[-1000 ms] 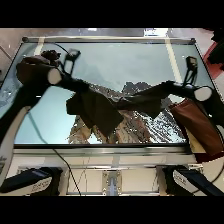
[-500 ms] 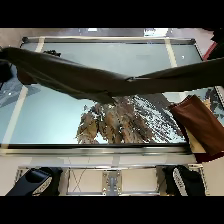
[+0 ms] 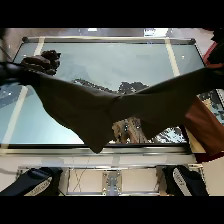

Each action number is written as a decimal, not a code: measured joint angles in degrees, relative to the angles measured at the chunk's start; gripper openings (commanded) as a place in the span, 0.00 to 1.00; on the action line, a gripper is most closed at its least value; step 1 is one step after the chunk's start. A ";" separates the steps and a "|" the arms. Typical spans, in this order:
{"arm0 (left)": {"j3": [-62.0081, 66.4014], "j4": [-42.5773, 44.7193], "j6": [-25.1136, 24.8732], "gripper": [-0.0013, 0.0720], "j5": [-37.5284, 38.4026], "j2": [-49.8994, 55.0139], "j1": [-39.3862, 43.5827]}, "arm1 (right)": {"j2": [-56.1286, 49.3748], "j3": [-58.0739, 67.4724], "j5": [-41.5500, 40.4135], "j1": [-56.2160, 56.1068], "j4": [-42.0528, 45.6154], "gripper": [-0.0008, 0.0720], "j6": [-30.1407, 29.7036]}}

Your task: Fold the shirts.

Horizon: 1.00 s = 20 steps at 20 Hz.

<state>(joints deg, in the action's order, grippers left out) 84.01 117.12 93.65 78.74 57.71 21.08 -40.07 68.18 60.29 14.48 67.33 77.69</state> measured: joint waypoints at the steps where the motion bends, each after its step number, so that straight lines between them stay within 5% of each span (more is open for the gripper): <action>1: -1.36 0.02 -0.22 0.03 -0.24 3.61 0.00 | -2.36 -2.60 0.11 -0.48 -0.98 0.05 -0.02; 6: -5.57 1.03 1.64 0.03 -10.45 24.41 -0.68 | -13.99 -15.85 -7.45 -6.01 -2.71 0.05 -0.94; 13: -2.51 1.75 12.72 0.05 -23.67 38.21 -3.58 | -23.37 -22.40 -30.51 -14.23 -3.45 0.05 -1.18; 14: -1.22 1.79 13.66 0.08 -24.13 38.69 -4.31 | -23.89 -22.58 -32.89 -14.64 -3.56 0.05 -1.16; 15: 0.24 1.77 14.43 0.37 -23.93 39.06 -4.94 | -24.30 -22.75 -35.17 -14.93 -3.61 0.05 -1.16; 16: 2.03 1.79 15.08 0.54 -23.43 39.23 -5.62 | -24.61 -22.86 -36.39 -15.17 -3.63 0.05 -1.16; 20: 8.52 2.60 16.24 0.54 -21.24 36.22 -8.44 | -25.18 -23.06 -38.42 -15.58 -3.74 0.05 -1.11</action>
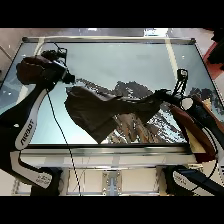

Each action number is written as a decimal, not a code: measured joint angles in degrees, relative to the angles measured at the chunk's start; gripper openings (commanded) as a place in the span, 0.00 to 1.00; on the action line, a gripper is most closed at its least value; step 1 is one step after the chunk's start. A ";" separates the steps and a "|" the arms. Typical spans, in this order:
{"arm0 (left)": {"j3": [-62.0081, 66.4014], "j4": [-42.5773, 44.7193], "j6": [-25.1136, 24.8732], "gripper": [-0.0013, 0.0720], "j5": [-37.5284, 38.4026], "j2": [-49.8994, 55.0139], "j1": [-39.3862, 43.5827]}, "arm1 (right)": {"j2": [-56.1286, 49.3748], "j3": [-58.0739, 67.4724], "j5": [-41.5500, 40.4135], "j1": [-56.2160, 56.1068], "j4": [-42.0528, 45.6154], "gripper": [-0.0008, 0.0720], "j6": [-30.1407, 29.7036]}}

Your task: Fold the shirts.

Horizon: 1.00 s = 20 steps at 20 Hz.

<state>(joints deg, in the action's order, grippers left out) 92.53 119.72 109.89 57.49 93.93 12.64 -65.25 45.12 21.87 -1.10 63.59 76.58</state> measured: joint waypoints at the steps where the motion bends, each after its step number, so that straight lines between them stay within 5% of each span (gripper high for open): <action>1: 0.85 0.07 -0.09 0.54 0.90 -1.79 -0.68 | -0.07 -0.04 0.15 -0.07 0.00 0.05 0.04; 6: -3.21 0.52 -4.37 0.54 10.08 -15.41 -4.52 | -0.15 -0.04 1.05 -0.17 0.00 0.05 0.13; 11: -30.75 -8.13 -0.04 0.54 13.11 -34.42 -7.52 | -0.17 -0.04 1.70 -0.17 0.02 0.05 0.13; 15: -50.34 -27.50 3.30 0.54 3.19 -43.10 -8.11 | -0.20 -0.04 2.12 -0.17 0.00 0.05 0.13; 20: -59.63 -45.13 3.96 0.54 -6.27 -40.87 -8.28 | -0.20 -0.07 3.89 -0.17 -0.09 0.05 0.13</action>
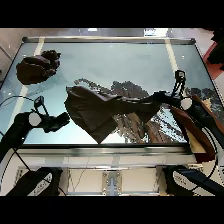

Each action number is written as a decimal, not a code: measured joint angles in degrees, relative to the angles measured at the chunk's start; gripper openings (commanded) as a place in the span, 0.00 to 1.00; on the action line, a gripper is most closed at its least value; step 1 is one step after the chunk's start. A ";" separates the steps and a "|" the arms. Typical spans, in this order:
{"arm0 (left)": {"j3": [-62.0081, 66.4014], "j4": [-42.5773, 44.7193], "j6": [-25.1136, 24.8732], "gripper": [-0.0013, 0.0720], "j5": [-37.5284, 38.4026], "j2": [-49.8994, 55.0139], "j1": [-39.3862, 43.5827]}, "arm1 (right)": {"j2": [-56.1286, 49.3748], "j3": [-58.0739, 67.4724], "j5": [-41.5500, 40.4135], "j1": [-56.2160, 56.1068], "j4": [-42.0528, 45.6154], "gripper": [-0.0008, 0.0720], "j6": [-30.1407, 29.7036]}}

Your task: Fold the shirts.

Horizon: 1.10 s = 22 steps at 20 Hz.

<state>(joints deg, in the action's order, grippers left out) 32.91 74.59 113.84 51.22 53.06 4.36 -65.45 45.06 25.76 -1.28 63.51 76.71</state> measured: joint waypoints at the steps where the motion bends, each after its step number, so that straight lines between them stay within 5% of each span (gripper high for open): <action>1: -0.66 -2.45 0.00 0.53 -1.36 1.51 -0.04 | 0.00 0.02 0.20 0.00 -0.04 0.05 0.00; 14: -2.23 -19.50 -4.48 0.51 -14.01 14.56 -0.04 | 0.00 0.02 2.97 0.00 -0.09 0.05 -0.02; 15: -2.25 -20.55 -5.20 0.48 -14.67 15.21 -0.04 | 0.02 0.02 2.97 0.00 -0.11 0.05 -0.02; 17: -2.27 -23.02 -7.69 0.03 -15.85 16.20 -0.04 | 0.02 0.02 2.97 0.00 -0.11 0.05 -0.02; 22: 1.51 -31.71 -19.08 0.03 -16.00 16.48 -0.04 | 0.70 0.00 3.39 0.00 -0.11 0.05 -0.04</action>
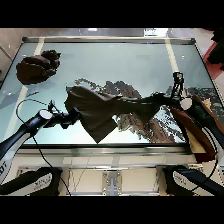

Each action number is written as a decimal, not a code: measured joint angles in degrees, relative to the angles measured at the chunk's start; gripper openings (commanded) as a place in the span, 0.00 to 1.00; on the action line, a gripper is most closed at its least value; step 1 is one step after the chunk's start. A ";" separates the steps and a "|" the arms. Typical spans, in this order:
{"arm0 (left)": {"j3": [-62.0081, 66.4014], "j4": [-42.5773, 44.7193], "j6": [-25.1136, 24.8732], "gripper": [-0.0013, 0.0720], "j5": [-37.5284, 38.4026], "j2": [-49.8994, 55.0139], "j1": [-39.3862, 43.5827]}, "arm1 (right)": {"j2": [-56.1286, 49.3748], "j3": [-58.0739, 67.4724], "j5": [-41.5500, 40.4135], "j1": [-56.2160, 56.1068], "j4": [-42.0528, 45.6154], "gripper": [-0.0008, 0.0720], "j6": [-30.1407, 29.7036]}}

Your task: Fold the shirts.

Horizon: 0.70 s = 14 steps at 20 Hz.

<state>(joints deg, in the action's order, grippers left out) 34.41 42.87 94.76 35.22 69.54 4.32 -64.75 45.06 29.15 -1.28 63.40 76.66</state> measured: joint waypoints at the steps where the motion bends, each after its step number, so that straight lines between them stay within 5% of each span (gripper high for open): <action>1: 2.16 -0.96 -2.23 0.03 1.07 -0.76 0.00 | 0.81 -0.02 0.52 0.07 0.02 0.05 0.02; 8: 22.32 0.61 -13.75 0.03 6.62 -20.20 0.00 | 21.38 1.25 10.40 0.07 3.76 0.05 1.46; 14: 38.12 18.99 -8.87 0.03 3.06 -37.13 0.00 | 44.33 14.25 13.31 0.07 20.31 0.04 13.84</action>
<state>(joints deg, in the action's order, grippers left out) 72.53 61.87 85.89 38.28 32.40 4.32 -20.43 59.31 42.46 -1.21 83.70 90.50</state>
